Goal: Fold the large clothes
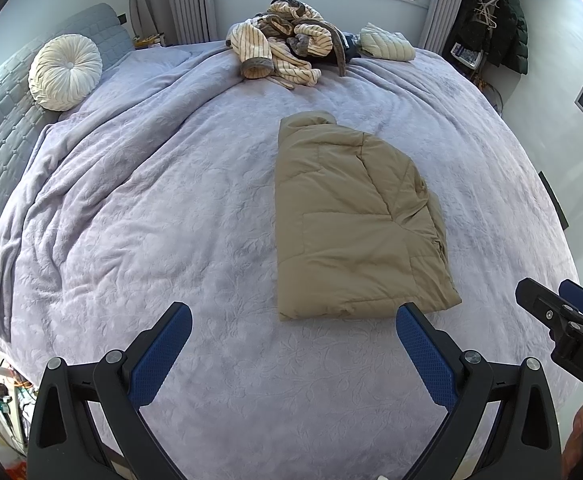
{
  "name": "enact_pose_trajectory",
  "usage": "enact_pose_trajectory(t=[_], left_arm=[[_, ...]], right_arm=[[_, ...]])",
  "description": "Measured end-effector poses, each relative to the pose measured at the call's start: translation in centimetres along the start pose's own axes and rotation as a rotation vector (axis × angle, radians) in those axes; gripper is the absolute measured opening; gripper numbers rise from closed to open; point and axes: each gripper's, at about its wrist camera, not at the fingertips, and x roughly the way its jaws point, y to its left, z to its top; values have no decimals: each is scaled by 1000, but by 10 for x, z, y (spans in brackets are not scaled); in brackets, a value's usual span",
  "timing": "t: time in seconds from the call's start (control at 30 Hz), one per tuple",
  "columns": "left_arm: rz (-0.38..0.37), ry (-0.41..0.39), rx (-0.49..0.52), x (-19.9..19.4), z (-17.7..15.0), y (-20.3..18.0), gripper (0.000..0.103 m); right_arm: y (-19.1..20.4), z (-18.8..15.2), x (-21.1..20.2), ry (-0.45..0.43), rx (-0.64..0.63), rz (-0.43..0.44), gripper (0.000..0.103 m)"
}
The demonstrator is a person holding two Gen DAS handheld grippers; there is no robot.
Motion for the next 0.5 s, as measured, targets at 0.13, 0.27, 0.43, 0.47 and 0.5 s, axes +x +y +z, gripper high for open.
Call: enact_pose_trajectory(t=[0.13,0.27,0.43,0.47,0.5], left_arm=[[3,-2,2,1,1,1,102],[1,2,0,3,2,3,102],[2,1,5,4,3,4,102],[2,2,6,4,3,4,102],[2,2,8,5,4,5,102]], right_arm=[[0,0,0,-1,0,0,89],[0,1,0,1,0,0,89],[0,2,0,2,-1,-1,89],[0,2,0,2,-1,0,89],[0,2,0,1,-2,0,89]])
